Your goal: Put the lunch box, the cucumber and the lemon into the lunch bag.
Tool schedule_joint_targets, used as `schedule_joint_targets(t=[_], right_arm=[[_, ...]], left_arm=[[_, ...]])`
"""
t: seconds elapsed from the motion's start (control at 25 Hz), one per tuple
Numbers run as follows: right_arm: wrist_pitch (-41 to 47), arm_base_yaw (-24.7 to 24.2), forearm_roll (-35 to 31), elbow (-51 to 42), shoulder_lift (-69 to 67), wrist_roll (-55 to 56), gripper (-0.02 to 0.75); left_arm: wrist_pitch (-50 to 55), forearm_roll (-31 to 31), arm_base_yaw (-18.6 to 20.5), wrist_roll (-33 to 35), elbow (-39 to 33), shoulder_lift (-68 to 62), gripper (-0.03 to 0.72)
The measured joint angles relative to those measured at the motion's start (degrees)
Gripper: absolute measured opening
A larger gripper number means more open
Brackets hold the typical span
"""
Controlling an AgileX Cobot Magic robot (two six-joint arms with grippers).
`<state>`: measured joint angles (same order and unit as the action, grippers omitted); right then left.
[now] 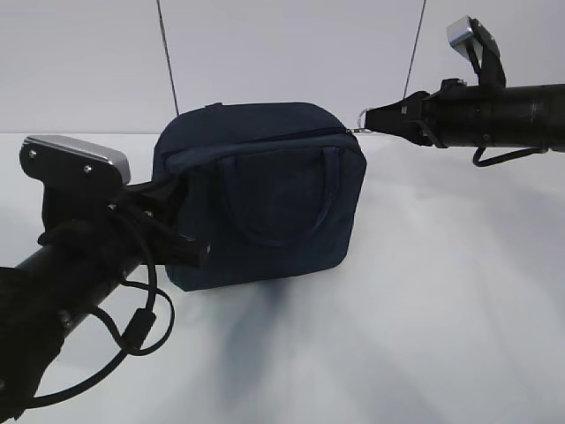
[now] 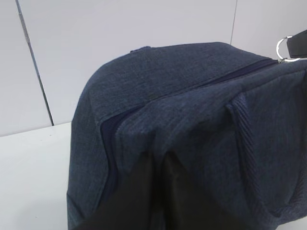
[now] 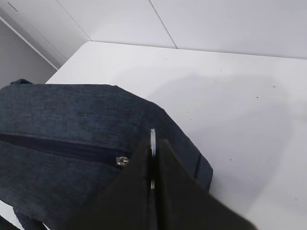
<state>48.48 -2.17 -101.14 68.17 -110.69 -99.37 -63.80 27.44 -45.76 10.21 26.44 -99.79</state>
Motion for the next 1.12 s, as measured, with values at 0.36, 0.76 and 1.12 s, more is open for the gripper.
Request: schedule_joint_targets(t=[0.36,0.76,1.12], right_arm=[[1.34,-0.88,0.38,0.0,0.0,0.13,0.02],[7.32,-1.29,-0.35,0.0,0.0,0.36,0.02],[11.06,-1.33,-0.24,0.65,0.0,1.28,0.02]], left_arm=[[2.21,1.25,0.0,-0.1,0.02,-0.13,0.007],[3.88,2.09,0.0,-0.1,0.02,-0.13,0.006],[3.29,2.61,0.0,-0.1,0.02,-2.26,0.006]])
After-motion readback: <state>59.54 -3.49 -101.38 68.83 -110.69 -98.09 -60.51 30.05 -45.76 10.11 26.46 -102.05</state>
